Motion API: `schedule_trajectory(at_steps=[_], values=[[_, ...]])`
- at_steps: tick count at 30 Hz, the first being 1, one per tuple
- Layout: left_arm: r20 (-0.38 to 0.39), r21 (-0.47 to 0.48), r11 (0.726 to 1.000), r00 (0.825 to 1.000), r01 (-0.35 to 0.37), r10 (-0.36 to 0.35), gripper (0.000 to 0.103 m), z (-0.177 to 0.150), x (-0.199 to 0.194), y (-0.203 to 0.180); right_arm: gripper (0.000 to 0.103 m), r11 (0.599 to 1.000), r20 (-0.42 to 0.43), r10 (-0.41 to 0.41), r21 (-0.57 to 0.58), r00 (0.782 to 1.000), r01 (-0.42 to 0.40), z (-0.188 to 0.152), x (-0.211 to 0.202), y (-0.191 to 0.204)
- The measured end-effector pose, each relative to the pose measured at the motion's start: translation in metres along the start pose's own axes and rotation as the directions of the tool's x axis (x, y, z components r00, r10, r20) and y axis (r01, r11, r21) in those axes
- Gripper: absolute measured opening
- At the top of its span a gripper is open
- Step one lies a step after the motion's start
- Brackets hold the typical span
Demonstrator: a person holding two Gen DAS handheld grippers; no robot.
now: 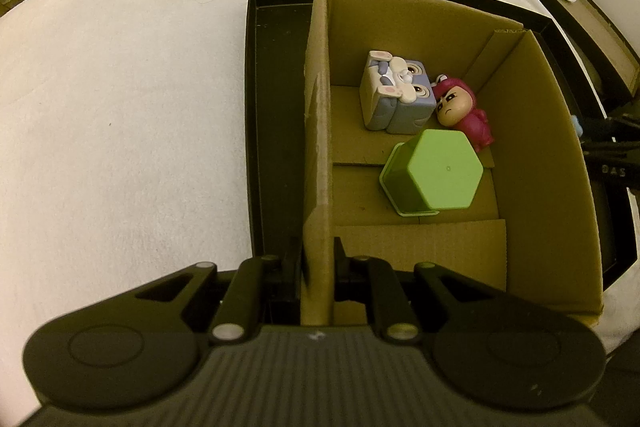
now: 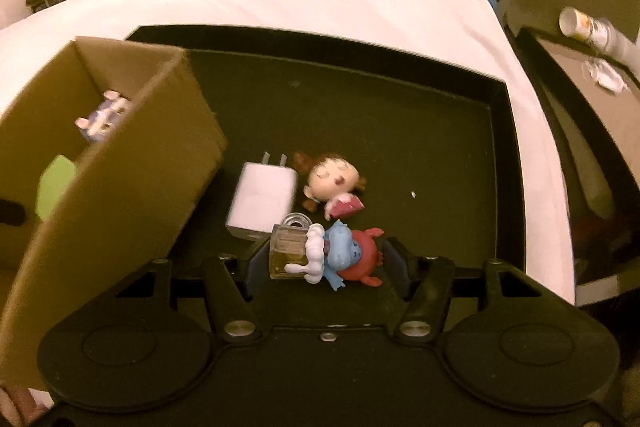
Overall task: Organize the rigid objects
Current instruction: 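Return the right gripper to the tray and grasp the blue-red figure with cup, then carry the blue-red figure into the box with the right gripper and release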
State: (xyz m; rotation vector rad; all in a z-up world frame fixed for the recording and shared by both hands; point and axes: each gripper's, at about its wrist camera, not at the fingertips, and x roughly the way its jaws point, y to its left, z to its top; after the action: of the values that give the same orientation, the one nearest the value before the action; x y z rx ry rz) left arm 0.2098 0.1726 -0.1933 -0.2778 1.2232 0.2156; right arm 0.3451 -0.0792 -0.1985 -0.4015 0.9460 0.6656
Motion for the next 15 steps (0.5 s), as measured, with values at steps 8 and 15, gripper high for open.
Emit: schedule_trajectory(at_steps=[8,15], values=[[0.000,0.002,1.000,1.000,0.000,0.000,0.012,0.000,0.000,0.000,0.058,0.997,0.072,0.033,-0.067,0.997,-0.028,0.018,-0.031,0.026],[-0.002,-0.008,1.000,1.000,0.010,-0.010,0.011,0.000,0.001,0.004,0.058,0.993,0.132,0.057,-0.113,0.990,-0.042,0.040,-0.052,0.046]])
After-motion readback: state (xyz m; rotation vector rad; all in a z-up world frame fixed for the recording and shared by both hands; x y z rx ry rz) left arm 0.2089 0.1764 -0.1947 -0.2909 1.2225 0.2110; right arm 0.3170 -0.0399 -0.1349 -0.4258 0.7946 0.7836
